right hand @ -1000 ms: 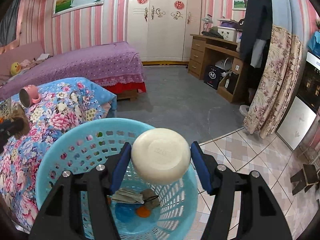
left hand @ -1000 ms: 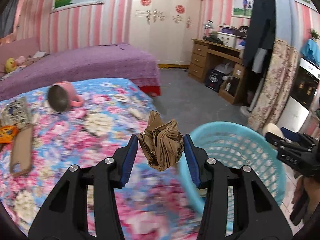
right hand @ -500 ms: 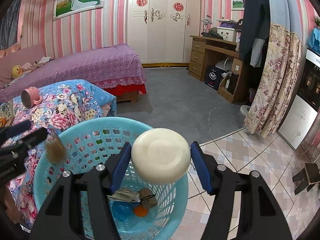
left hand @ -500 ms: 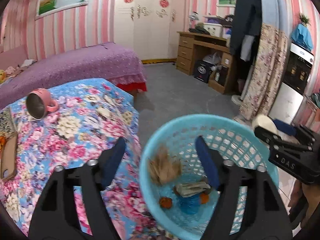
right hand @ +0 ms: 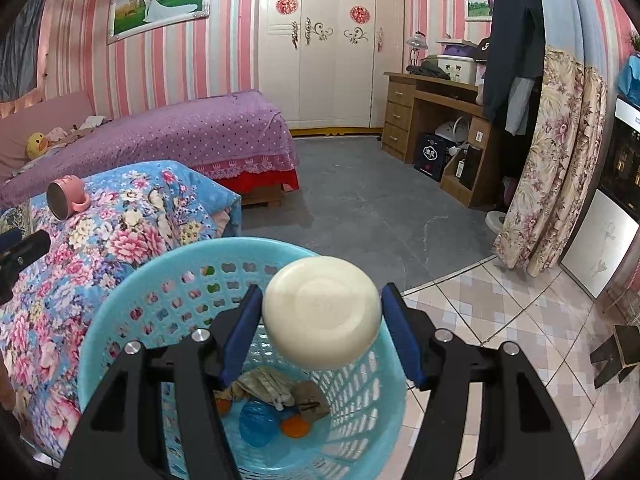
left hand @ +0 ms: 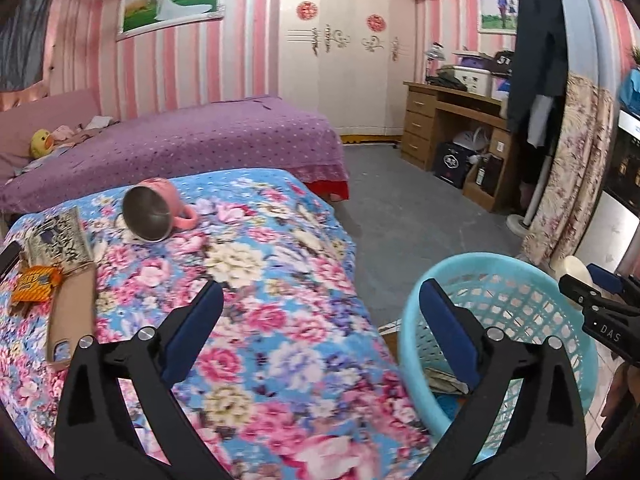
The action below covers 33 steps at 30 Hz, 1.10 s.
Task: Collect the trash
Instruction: 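Carry the stocking and soap over the blue basket and open both grippers, then move both grippers back over the bed toward the orange snack wrapper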
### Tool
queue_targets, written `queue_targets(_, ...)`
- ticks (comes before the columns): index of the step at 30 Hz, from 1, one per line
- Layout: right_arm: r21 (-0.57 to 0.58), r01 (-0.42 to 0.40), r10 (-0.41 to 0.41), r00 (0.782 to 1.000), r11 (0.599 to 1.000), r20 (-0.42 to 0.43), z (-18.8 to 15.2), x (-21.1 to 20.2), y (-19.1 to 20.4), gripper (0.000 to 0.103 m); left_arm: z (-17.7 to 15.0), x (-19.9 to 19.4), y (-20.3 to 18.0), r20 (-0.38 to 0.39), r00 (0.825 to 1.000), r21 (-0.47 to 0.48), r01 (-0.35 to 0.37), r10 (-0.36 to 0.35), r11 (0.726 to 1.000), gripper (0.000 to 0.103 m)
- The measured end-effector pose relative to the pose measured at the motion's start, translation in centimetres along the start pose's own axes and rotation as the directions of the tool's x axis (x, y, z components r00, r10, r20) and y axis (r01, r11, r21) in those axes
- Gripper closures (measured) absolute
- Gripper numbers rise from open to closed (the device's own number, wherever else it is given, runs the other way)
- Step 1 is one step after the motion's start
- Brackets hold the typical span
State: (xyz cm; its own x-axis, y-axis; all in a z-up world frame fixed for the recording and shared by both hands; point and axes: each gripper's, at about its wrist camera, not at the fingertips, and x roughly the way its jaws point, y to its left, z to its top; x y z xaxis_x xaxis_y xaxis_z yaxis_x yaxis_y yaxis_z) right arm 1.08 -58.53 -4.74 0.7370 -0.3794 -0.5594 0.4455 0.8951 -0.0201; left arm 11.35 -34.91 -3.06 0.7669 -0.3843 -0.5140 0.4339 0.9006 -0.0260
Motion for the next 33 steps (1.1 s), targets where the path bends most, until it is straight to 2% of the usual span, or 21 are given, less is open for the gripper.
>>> queue_targets(2, -0.005, 0.005, -0.005, 1.0, 1.0, 0.015, 0.2, -0.2, 0.6, 0.026, 0.0, -0.3, 0.8, 0.004, 1.0, -0.006, -0.008, 0.008, 1.0, 0.008)
queue_targets(6, -0.005, 0.018, -0.018, 0.999, 1.0, 0.038, 0.6, -0.5, 1.7, 0.019, 0.0, -0.9, 2.0, 0.015, 1.0, -0.006, -0.027, 0.028, 1.0, 0.008)
queue_targets(8, 0.005, 0.022, -0.022, 0.999, 1.0, 0.043, 0.9, -0.6, 2.0, 0.01, 0.1, -1.2, 2.9, 0.016, 0.999, -0.009, -0.036, 0.036, 0.999, 0.007)
queue_targets(19, 0.027, 0.005, -0.007, 0.999, 1.0, 0.053, 1.8, -0.8, 5.1, 0.009, 0.3, -3.3, 7.1, 0.038, 0.995, -0.015, -0.09, 0.091, 0.996, 0.006)
queue_targets(33, -0.091, -0.081, 0.084, 0.996, 0.993, 0.036, 2.6, -0.2, 14.4, 0.009, -0.6, -4.3, 16.1, 0.029, 0.982, -0.06, -0.184, 0.186, 0.981, 0.006)
